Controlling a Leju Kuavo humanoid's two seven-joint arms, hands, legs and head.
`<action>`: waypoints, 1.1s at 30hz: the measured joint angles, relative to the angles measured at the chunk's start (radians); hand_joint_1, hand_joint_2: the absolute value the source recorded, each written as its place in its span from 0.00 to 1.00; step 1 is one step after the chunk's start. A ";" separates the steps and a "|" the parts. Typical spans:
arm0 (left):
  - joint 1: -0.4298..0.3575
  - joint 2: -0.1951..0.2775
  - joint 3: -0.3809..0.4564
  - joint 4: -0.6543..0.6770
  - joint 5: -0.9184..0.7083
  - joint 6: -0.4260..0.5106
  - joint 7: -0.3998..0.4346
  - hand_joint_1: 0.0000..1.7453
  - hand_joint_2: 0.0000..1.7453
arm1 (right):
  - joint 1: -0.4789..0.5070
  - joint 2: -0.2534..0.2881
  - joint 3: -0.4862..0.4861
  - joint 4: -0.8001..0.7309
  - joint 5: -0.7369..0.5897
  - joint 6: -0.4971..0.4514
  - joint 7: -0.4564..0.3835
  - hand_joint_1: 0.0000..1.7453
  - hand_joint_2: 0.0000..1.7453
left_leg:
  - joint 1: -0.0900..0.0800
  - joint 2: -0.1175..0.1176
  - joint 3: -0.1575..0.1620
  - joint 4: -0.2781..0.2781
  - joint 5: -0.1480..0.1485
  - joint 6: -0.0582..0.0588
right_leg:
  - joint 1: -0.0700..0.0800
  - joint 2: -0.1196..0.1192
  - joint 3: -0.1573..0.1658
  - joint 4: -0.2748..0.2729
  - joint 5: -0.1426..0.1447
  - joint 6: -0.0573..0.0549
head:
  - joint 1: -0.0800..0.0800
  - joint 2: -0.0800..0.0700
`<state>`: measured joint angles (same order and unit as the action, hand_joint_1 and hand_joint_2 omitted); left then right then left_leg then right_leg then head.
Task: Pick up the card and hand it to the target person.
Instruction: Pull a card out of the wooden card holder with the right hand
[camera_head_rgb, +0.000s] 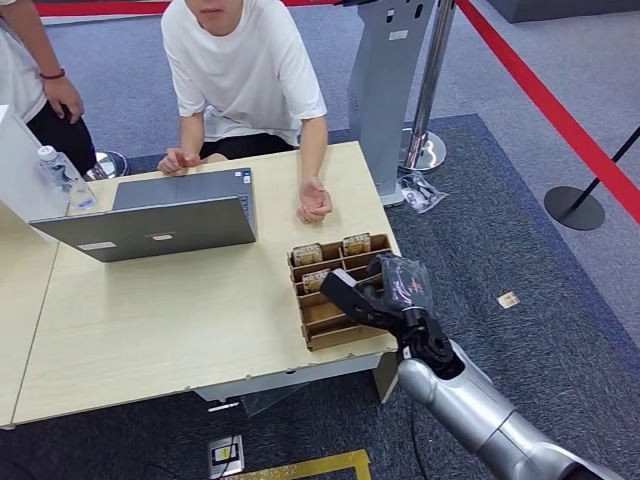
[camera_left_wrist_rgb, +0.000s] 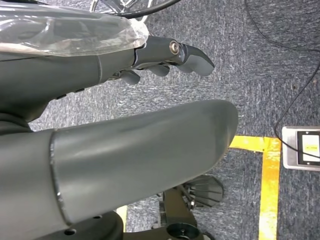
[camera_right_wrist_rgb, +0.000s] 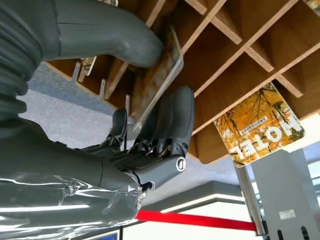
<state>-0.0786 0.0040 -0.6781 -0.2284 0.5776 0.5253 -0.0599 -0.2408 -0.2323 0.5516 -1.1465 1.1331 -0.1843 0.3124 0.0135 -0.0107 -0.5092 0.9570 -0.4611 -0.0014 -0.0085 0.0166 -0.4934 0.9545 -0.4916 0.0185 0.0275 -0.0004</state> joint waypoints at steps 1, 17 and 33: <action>0.000 0.000 -0.001 0.000 0.000 0.000 0.000 0.00 0.00 | 0.000 0.000 0.000 0.002 -0.001 0.000 0.000 0.63 1.00 | 0.000 0.000 0.000 0.000 0.000 0.000 | 0.000 0.000 0.000 0.000 0.000 0.000 | 0.000 0.000; -0.001 0.005 -0.027 -0.005 0.025 0.005 0.000 0.00 0.00 | 0.004 0.000 0.000 0.012 -0.005 -0.032 -0.002 0.82 1.00 | 0.000 0.000 0.000 0.000 0.000 0.000 | 0.000 0.000 0.000 0.000 0.000 0.000 | 0.000 0.000; -0.003 0.010 -0.069 -0.005 0.074 0.006 0.000 0.00 0.00 | 0.006 0.000 0.000 -0.012 -0.034 -0.038 -0.022 0.90 1.00 | 0.000 0.000 0.000 0.000 0.000 0.000 | 0.000 0.000 0.000 0.000 0.000 0.000 | 0.000 0.000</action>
<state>-0.0815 0.0138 -0.7473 -0.2338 0.6511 0.5318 -0.0599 -0.2348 -0.2323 0.5513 -1.1581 1.0995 -0.2219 0.2904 0.0134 -0.0105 -0.5092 0.9571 -0.4610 -0.0014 -0.0085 0.0168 -0.4933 0.9545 -0.4912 0.0184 0.0275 -0.0004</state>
